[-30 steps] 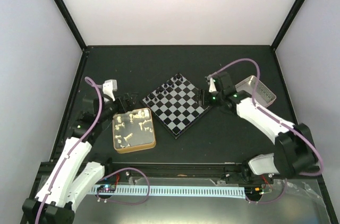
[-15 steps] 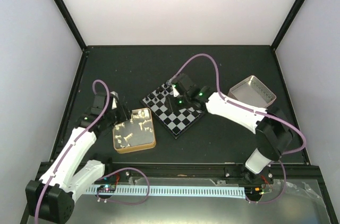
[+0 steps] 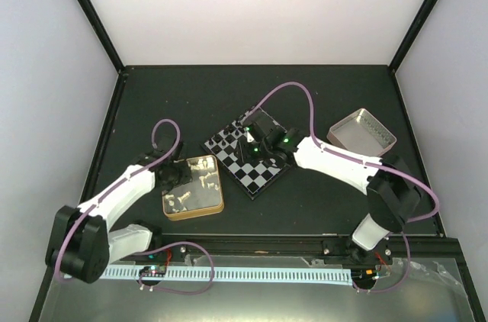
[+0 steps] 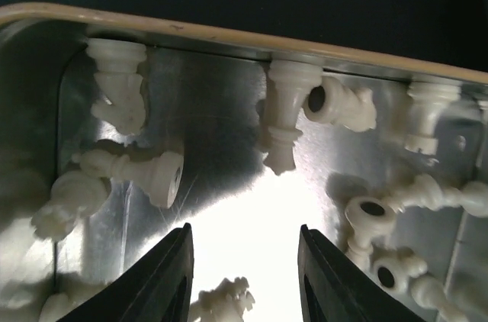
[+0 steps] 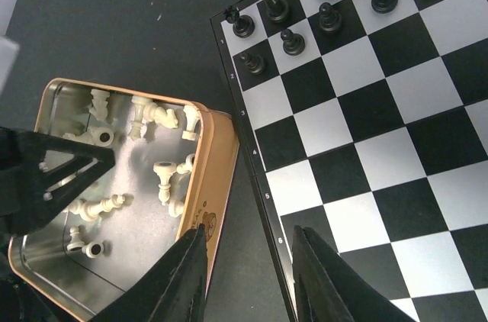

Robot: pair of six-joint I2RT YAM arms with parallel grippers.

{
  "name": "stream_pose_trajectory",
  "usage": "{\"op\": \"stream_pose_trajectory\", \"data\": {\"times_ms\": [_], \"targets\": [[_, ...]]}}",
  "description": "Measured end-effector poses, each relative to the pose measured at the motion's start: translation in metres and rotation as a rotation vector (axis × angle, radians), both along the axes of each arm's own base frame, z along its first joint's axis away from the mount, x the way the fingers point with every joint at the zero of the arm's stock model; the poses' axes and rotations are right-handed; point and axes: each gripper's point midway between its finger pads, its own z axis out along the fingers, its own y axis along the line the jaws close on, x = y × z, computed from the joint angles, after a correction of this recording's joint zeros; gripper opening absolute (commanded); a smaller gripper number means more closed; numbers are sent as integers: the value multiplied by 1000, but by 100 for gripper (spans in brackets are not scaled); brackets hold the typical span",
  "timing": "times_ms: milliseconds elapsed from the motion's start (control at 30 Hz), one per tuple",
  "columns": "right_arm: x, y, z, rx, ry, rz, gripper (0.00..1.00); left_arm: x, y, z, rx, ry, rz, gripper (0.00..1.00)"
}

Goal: Set up the chess pieces on the board
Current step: Pick up the chess piece from the storage box.

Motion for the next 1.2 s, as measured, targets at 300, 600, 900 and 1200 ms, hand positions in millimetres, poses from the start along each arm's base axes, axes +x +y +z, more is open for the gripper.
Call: {"op": "stream_pose_trajectory", "data": {"times_ms": [300,600,900,1200], "targets": [[-3,-6,11,25,-15,-21,33,12,-2,-22,34,46,-15,33],[-4,-9,13,28,-20,-24,33,32,0,-29,83,32,-31,12],[-7,-13,30,63,-45,-24,35,33,-1,-19,88,3,-68,3],[-19,-14,52,229,21,51,58,16,-50,76,-195,-239,-304,2]]}}
